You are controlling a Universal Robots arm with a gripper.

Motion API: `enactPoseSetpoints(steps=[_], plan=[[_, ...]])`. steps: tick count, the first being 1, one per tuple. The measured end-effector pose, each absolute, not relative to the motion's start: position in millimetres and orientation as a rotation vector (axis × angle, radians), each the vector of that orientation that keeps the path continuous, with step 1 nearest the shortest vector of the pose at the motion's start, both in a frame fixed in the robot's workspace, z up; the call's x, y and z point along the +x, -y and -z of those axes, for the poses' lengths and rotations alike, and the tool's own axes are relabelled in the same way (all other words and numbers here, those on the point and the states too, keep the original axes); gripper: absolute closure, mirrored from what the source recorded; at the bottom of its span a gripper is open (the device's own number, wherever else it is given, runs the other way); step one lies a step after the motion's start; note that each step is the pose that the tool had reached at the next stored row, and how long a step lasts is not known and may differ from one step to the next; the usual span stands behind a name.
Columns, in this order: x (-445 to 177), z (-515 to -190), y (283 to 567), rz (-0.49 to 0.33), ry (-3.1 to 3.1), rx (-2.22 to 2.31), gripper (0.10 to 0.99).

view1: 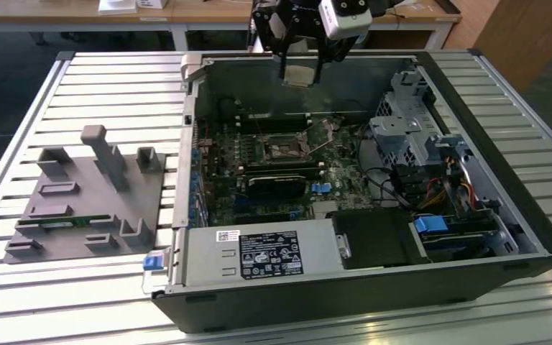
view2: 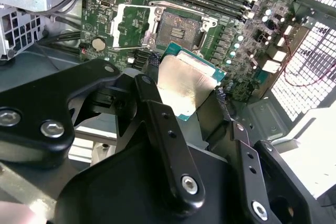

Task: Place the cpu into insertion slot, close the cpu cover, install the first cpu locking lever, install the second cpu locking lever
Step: 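Place the cpu into insertion slot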

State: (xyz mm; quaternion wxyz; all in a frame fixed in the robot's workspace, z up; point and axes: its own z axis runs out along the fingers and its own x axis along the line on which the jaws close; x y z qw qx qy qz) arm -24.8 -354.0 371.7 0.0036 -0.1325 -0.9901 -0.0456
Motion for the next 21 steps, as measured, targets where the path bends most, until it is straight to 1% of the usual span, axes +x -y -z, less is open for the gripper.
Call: enactPoseSetpoints(steps=[21], plan=[[-24.8,-371.4,353.7,0.143,3.090,-0.522,0.545]])
